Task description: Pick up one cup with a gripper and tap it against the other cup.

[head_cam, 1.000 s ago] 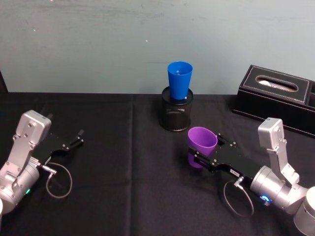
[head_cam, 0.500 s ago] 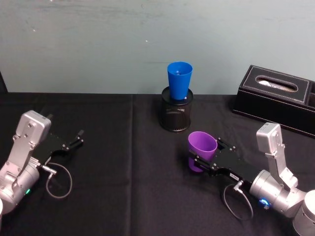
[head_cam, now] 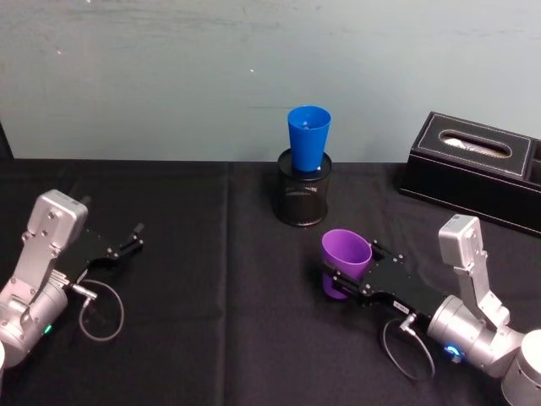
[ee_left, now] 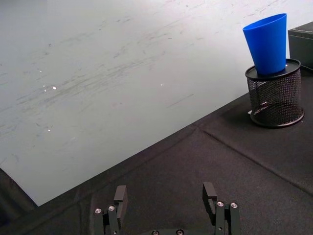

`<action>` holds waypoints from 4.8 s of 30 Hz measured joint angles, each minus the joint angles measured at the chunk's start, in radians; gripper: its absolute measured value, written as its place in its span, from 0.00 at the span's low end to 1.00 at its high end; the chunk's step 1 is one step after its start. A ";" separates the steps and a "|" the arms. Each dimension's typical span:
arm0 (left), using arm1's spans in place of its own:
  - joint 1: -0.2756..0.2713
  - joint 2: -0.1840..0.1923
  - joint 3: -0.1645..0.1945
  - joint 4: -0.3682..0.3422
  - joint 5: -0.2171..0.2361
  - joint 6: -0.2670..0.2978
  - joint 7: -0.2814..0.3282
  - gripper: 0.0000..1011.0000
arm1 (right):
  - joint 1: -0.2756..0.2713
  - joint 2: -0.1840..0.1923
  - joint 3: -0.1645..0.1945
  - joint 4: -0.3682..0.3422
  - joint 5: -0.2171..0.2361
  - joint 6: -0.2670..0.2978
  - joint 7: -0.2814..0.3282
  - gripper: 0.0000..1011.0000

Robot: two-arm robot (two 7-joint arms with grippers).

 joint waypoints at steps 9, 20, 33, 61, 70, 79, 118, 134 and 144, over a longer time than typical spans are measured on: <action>0.000 0.000 0.000 0.000 0.000 0.000 0.000 1.00 | -0.002 -0.001 0.002 0.003 0.001 -0.002 0.003 0.72; 0.000 0.000 0.000 0.000 0.000 0.000 0.000 1.00 | -0.003 -0.001 0.000 0.007 -0.002 -0.003 0.007 0.72; 0.000 0.000 0.000 0.000 0.000 0.000 0.000 1.00 | -0.005 -0.001 0.000 0.005 -0.004 0.001 0.003 0.72; 0.000 0.000 0.000 0.000 0.000 0.000 0.000 1.00 | -0.005 0.000 0.000 0.004 -0.003 0.001 0.002 0.72; 0.000 0.000 0.000 0.000 0.000 0.000 0.000 1.00 | -0.005 0.000 0.000 0.004 -0.003 0.001 0.002 0.72; 0.000 0.000 0.000 0.000 0.000 0.000 0.000 1.00 | -0.005 0.000 0.000 0.004 -0.003 0.001 0.002 0.72; 0.000 0.000 0.000 0.000 0.000 0.000 0.000 1.00 | -0.005 0.000 0.000 0.004 -0.003 0.001 0.002 0.72; 0.000 0.000 0.000 0.000 0.000 0.000 0.000 1.00 | -0.005 0.000 0.000 0.004 -0.003 0.001 0.002 0.99; 0.000 0.000 0.000 0.000 0.000 0.000 0.000 1.00 | -0.005 0.000 0.000 0.004 -0.003 0.001 0.002 0.99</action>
